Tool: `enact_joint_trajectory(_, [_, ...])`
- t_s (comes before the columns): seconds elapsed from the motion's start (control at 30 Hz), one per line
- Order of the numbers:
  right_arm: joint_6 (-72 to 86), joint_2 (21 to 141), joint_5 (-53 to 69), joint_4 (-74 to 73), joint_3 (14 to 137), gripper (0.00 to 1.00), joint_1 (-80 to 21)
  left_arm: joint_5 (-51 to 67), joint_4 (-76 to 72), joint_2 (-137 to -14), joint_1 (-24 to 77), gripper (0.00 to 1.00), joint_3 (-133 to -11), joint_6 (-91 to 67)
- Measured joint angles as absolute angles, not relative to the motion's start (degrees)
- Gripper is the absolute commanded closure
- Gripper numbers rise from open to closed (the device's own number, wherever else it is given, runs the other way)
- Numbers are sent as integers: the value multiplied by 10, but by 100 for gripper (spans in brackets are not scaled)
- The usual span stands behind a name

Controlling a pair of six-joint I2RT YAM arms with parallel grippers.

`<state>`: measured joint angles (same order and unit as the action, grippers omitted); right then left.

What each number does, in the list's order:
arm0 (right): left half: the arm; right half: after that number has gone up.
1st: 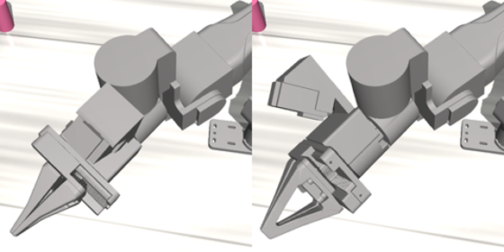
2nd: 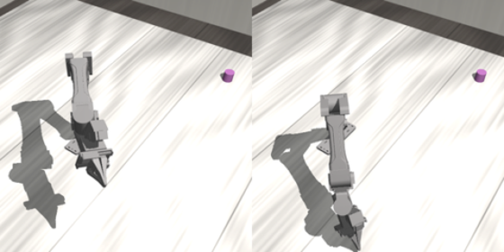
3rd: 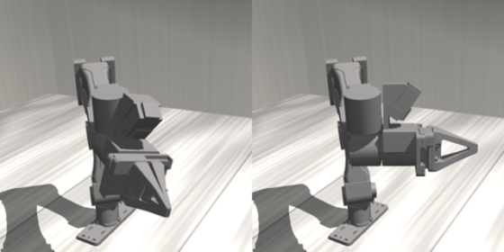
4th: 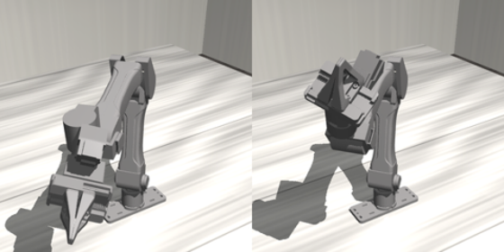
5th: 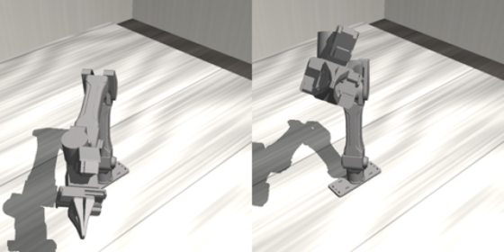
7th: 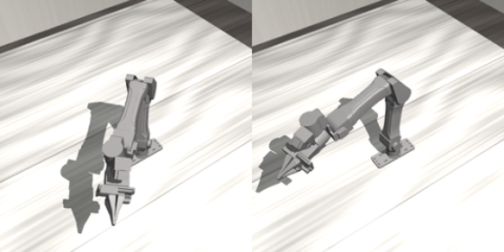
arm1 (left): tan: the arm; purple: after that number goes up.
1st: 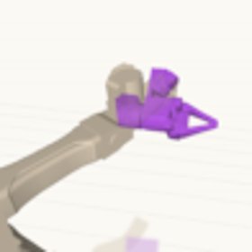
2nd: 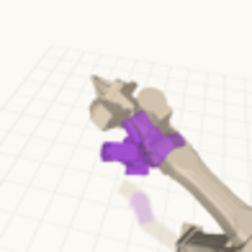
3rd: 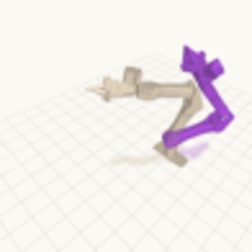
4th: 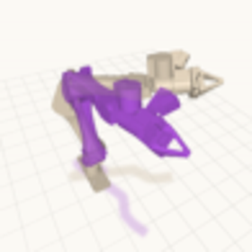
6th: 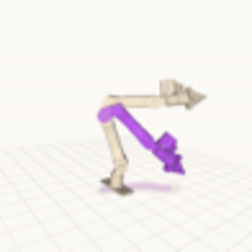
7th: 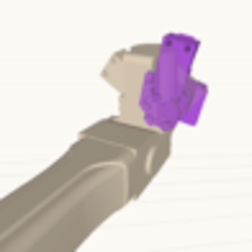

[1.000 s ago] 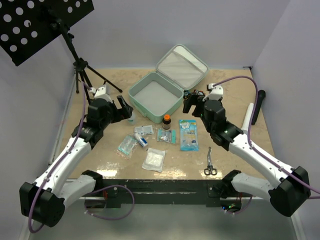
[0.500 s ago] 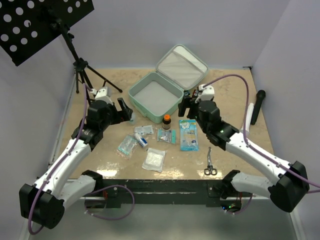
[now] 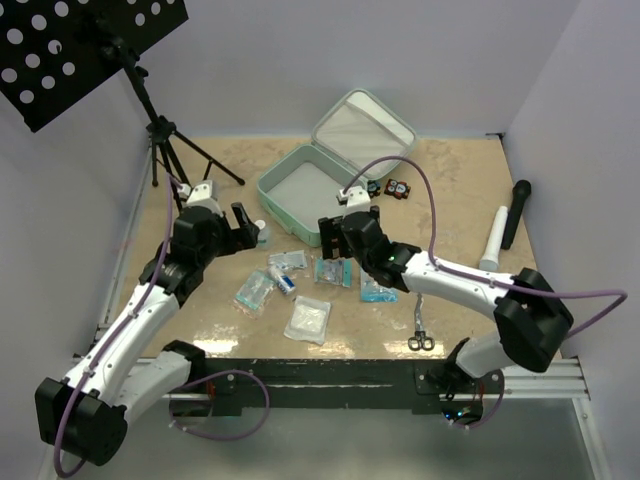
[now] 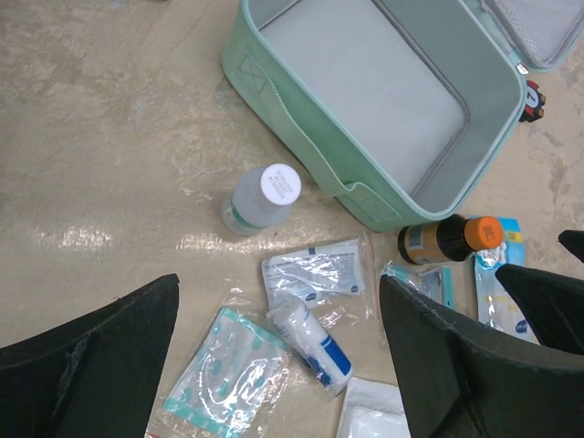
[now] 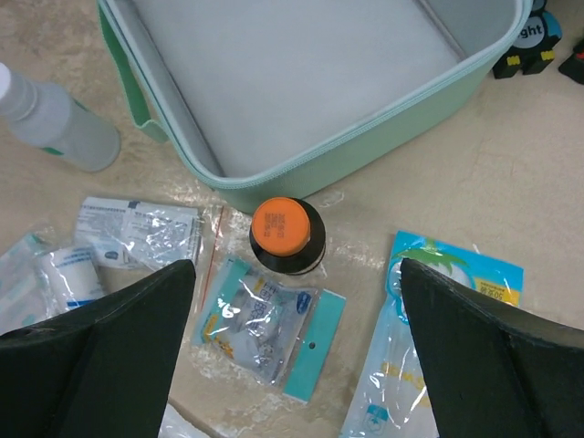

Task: Organize the medicine kit
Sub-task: Pick up the pill bottle at the center of the board.

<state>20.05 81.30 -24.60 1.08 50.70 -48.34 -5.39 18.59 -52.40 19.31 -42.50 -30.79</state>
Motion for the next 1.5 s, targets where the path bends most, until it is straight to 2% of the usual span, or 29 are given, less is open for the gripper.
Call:
enact_joint_trajectory(0.13, [205, 857, -246, 20, 522, 4, -483, -62, 199, -522, 193, 5, -423, -304])
enact_joint_trajectory(0.37, [206, 903, -246, 30, 548, 13, -483, -73, 216, -511, 193, 6, -423, -302])
enact_joint_trajectory(0.83, [204, 924, -250, 48, 550, 36, -483, -77, 220, -510, 193, 6, -423, -302])
enact_joint_trajectory(1.1, [200, 950, -250, 49, 550, 43, -477, -79, 222, -510, 193, 7, -423, -302])
enact_joint_trajectory(1.23, [198, 950, -249, 53, 550, 55, -472, -79, 222, -514, 193, 7, -423, -302])
enact_joint_trajectory(1.33, [195, 950, -248, 57, 550, 69, -467, -79, 222, -519, 193, 7, -423, -302])
enact_joint_trajectory(1.47, [193, 950, -245, 60, 550, 77, -462, -79, 222, -522, 193, 7, -423, -302])
enact_joint_trajectory(1.5, [193, 950, -245, 60, 551, 84, -462, -79, 222, -522, 193, 7, -423, -302])
